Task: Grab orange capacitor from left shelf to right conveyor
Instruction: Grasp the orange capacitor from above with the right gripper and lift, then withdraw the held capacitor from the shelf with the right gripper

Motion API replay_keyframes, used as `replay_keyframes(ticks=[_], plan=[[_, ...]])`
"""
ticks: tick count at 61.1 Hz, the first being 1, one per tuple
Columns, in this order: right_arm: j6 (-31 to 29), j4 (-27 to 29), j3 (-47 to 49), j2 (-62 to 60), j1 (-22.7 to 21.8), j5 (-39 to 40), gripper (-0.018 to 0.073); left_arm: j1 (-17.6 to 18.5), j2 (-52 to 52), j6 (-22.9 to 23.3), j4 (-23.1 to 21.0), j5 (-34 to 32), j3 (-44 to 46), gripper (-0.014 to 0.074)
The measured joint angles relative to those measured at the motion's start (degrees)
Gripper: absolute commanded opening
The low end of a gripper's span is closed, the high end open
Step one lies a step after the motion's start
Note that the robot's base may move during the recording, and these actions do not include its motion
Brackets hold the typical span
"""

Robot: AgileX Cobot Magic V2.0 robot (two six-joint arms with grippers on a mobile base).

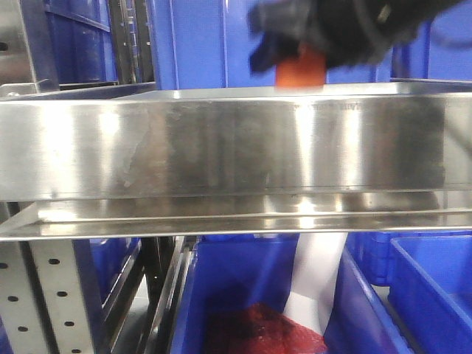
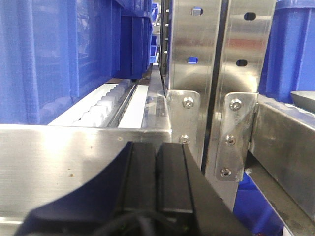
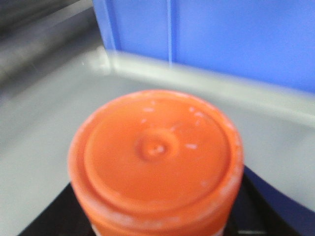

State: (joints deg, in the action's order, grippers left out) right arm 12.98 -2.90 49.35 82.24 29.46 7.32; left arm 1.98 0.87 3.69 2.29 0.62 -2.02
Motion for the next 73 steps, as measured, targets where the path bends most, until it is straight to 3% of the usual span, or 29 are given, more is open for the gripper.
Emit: replay_keyframes(ticks=[25, 53, 73], plan=[[0.0, -1.35, -2.41, -29.13, 0.0, -15.34, 0.0054, 0.0, 0.0, 0.0, 0.0, 0.0, 0.0, -0.0126], [0.0, -1.23, -17.5, -64.42, 0.0, -21.93, 0.0054, 0.0, 0.0, 0.0, 0.0, 0.0, 0.0, -0.0126], [0.0, 0.02, -24.61, -81.5, 0.0, -24.06, 0.0054, 0.0, 0.0, 0.0, 0.0, 0.0, 0.0, -0.0126]])
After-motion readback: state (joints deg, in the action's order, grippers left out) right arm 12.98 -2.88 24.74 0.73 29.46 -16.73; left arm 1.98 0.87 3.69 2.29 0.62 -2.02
